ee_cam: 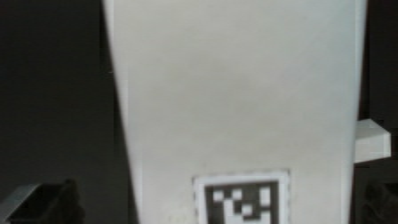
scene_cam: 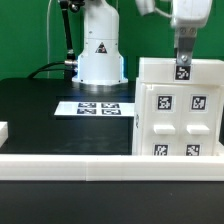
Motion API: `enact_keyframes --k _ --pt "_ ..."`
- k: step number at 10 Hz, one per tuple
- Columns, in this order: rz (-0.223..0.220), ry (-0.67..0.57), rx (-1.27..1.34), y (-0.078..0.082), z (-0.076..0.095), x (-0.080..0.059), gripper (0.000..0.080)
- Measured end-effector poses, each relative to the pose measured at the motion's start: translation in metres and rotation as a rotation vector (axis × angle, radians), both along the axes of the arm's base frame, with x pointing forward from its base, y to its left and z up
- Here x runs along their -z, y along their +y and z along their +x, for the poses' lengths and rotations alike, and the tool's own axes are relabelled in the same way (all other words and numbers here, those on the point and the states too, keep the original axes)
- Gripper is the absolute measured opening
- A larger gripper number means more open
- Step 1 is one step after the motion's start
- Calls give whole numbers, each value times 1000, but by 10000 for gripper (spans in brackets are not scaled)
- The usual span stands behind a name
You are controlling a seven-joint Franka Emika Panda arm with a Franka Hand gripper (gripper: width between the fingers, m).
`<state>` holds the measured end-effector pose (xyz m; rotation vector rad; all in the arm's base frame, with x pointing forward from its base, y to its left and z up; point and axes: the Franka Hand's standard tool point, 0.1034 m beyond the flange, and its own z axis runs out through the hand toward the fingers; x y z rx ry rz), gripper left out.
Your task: Assemble cabinet
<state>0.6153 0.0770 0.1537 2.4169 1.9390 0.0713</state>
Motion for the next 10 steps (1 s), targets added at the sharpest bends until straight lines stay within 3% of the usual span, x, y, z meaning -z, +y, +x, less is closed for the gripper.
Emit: enact_keyframes --k 3,4,5,6,10 --pt "-2 -2 26 -2 0 1 797" --pt "-7 -3 35 -2 0 1 707" --pt "-8 -3 40 -2 0 1 707" --pt "-6 -3 64 -3 0 1 558" --pt "7 -4 274 -3 0 1 558"
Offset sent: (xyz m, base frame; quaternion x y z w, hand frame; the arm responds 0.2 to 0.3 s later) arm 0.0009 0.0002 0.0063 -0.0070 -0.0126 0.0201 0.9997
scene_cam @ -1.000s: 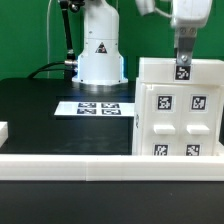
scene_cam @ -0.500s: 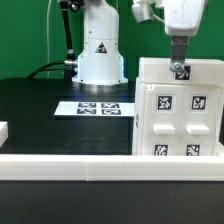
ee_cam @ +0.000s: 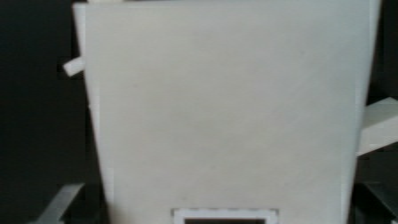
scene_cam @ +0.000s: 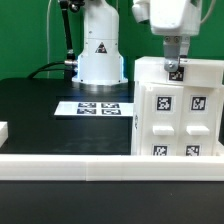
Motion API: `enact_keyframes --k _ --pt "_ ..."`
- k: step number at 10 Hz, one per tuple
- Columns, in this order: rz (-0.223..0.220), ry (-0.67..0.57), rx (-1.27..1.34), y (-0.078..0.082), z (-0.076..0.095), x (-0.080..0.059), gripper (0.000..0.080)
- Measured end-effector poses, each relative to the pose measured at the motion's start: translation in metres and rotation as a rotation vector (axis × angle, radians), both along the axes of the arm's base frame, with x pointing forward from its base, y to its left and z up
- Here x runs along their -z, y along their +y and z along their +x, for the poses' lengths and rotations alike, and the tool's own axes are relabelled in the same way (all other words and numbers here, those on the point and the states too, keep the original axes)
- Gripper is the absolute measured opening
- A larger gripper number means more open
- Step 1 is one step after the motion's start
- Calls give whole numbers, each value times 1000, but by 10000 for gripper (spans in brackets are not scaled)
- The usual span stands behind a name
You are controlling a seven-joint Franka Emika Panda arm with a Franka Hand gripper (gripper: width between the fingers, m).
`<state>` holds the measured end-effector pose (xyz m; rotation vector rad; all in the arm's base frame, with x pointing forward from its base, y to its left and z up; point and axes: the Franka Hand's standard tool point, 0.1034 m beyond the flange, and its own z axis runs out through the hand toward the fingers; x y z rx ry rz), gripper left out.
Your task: Assemble cabinet
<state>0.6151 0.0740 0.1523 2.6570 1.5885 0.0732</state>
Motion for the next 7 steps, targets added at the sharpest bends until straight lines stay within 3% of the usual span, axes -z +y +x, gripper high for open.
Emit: enact_keyframes --k 4,7 --pt "29 -5 403 1 0 0 558" --pt "84 -35 853 2 -2 0 560"
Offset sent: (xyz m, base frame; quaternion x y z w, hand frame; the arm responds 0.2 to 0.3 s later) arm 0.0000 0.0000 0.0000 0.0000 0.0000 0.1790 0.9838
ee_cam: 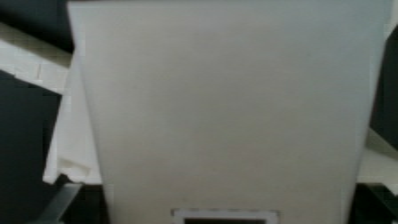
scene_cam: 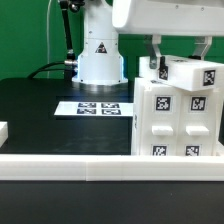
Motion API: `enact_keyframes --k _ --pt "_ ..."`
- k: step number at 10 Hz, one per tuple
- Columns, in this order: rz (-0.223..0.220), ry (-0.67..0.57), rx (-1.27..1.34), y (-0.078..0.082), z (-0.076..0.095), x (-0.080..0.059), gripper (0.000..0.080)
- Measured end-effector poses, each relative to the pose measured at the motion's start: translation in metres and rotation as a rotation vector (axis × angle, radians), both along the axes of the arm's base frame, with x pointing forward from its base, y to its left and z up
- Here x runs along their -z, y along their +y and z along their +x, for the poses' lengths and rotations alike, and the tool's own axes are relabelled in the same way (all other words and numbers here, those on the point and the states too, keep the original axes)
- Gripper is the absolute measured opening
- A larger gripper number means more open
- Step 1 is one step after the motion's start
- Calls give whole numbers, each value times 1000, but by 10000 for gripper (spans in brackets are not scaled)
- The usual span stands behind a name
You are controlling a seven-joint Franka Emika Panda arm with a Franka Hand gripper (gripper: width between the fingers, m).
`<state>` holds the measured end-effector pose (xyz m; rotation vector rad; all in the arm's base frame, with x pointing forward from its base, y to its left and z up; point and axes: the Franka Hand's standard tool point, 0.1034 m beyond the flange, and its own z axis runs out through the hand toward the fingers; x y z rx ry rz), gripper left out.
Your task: Assemble cabinet
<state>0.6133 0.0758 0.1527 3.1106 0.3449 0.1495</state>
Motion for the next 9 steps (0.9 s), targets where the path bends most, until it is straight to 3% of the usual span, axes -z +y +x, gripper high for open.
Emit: enact_keyframes --k 9 --pt "93 -1 920 3 -1 -1 560"
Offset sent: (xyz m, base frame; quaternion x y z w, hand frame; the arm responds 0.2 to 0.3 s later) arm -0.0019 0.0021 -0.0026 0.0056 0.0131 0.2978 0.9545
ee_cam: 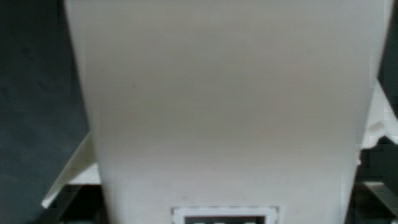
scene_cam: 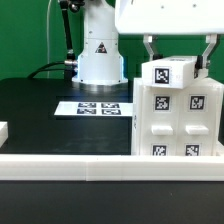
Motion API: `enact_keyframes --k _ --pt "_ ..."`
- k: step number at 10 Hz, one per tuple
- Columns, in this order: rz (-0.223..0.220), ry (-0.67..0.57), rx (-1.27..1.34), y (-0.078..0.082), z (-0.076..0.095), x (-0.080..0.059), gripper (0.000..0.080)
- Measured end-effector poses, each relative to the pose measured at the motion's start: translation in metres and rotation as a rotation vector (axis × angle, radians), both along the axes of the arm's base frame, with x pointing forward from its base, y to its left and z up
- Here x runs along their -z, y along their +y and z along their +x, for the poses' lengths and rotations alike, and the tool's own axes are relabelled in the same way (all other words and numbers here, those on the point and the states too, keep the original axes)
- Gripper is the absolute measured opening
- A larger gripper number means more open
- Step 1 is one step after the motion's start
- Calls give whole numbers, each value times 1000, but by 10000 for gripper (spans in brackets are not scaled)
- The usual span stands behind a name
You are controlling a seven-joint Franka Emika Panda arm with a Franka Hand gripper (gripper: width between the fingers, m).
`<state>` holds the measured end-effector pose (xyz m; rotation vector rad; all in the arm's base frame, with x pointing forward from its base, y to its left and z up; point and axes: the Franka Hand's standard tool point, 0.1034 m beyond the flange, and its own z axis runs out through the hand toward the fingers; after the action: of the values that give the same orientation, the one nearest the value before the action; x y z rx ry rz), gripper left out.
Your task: Assemble cabinet
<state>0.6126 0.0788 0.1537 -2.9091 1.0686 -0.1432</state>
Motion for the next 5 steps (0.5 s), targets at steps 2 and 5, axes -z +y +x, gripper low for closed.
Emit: enact_keyframes --k 2,5 --pt "25 2 207 3 0 0 560" --pt "87 13 528 8 -1 1 560"
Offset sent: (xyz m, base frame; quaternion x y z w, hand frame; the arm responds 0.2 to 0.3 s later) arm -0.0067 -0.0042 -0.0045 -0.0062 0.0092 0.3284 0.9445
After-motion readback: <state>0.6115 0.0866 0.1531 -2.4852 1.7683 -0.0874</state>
